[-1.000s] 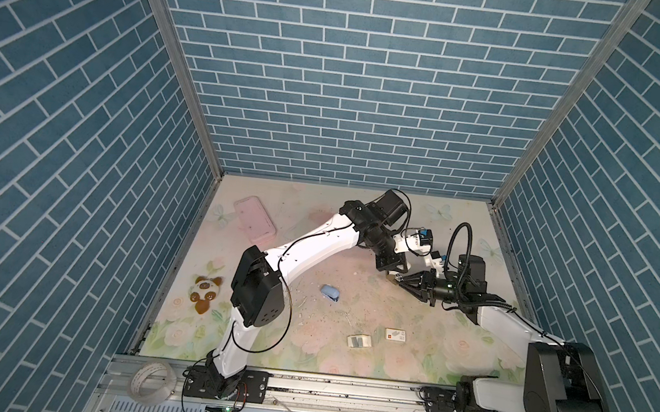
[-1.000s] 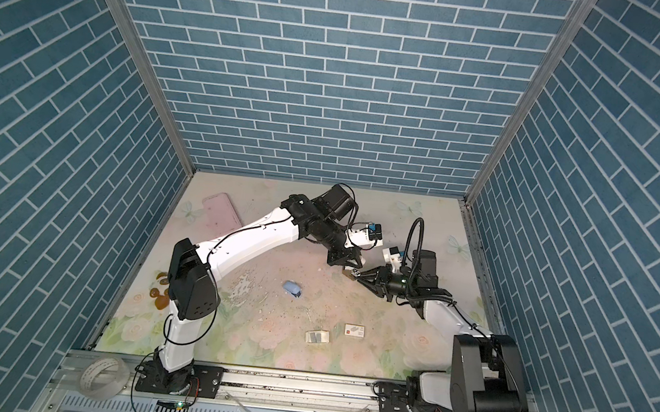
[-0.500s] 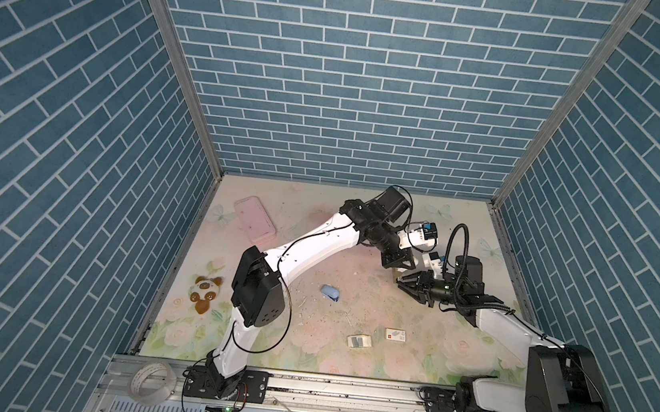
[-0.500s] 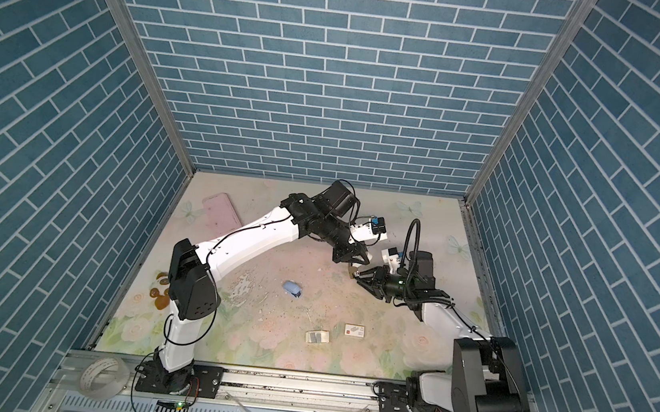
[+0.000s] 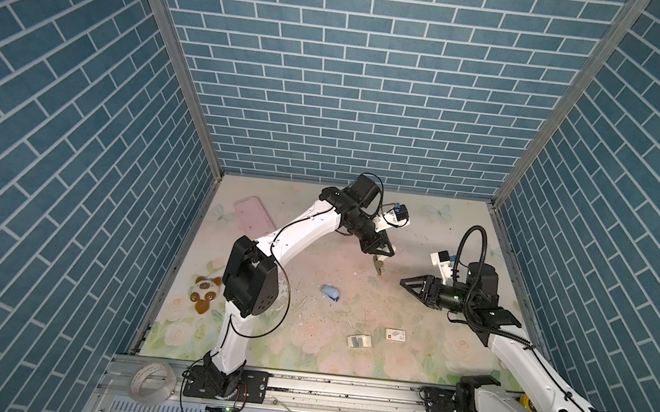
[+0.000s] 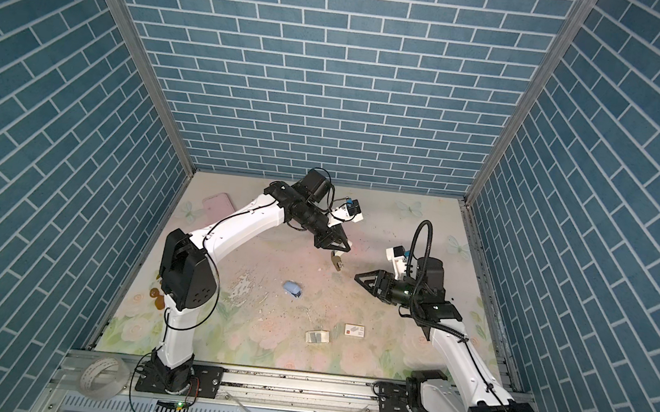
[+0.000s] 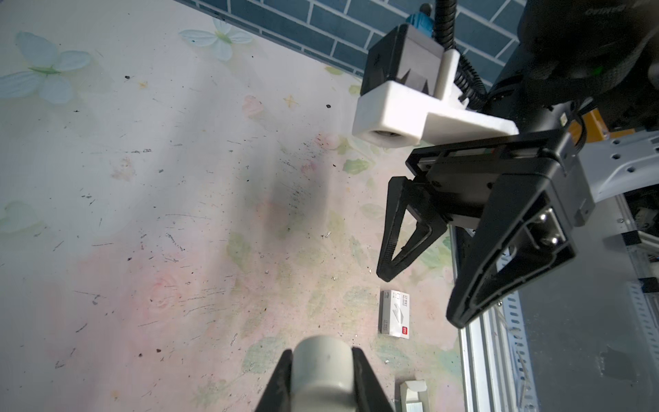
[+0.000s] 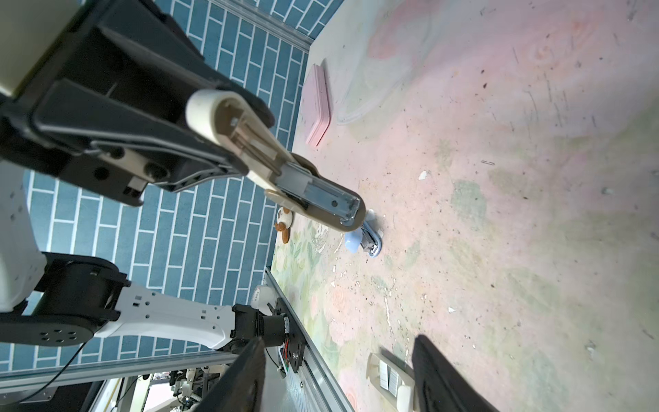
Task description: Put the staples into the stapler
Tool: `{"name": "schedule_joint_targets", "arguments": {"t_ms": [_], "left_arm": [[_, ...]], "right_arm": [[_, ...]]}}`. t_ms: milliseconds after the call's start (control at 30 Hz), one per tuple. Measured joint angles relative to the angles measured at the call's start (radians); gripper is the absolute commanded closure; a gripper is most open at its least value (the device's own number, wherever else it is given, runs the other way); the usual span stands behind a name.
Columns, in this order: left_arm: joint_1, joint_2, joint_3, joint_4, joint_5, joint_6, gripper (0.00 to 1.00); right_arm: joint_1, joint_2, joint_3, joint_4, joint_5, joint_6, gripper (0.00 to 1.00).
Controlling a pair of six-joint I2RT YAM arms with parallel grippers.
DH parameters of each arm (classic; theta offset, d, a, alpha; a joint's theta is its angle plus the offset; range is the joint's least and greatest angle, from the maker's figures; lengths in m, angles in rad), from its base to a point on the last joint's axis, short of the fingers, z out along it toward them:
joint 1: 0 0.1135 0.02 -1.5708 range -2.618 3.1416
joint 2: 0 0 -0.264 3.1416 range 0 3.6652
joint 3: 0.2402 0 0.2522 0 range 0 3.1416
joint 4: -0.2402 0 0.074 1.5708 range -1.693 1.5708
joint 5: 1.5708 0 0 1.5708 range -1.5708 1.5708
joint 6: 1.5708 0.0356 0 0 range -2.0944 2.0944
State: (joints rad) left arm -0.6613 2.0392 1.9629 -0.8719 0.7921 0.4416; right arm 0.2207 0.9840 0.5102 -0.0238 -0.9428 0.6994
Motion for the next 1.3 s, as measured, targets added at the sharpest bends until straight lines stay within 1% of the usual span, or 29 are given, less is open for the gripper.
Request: {"name": "schedule_joint_targets", "arguments": {"t_ms": [200,333,533,667,700,767,933,1000,1100,1300], "left_arm": [[-0.003,0.003,0.02,-0.044,0.139,-0.025,0.92],[-0.006,0.016,0.069,-0.063,0.237,-0.045,0.92],[-0.006,0.037,0.096,-0.088,0.37,-0.06,0.91],[-0.006,0.062,0.097,-0.1,0.436,-0.068,0.91],[-0.006,0.066,0.097,-0.101,0.447,-0.068,0.9],[-0.006,0.073,0.097,-0.104,0.464,-0.071,0.91],[-0.006,0.073,0.098,-0.103,0.502,-0.076,0.9],[-0.006,0.073,0.098,-0.103,0.519,-0.079,0.9],[-0.006,0.073,0.098,-0.103,0.545,-0.079,0.89],[-0.005,0.073,0.098,-0.102,0.56,-0.079,0.87]], "right_arm": [[0.053,0.002,0.079,0.001,0.007,-0.028,0.32],[0.081,0.016,0.112,0.018,0.01,-0.031,0.34],[0.093,0.018,0.116,0.05,0.01,-0.031,0.36],[0.105,0.017,0.116,0.081,0.005,-0.024,0.38],[0.108,0.017,0.116,0.086,0.003,-0.023,0.39],[0.115,0.019,0.116,0.099,-0.004,-0.021,0.44],[0.133,0.039,0.116,0.131,-0.023,0.002,0.49],[0.139,0.043,0.116,0.146,-0.032,0.011,0.49],[0.144,0.048,0.116,0.173,-0.047,0.023,0.54],[0.151,0.052,0.113,0.208,-0.068,0.041,0.64]]}}
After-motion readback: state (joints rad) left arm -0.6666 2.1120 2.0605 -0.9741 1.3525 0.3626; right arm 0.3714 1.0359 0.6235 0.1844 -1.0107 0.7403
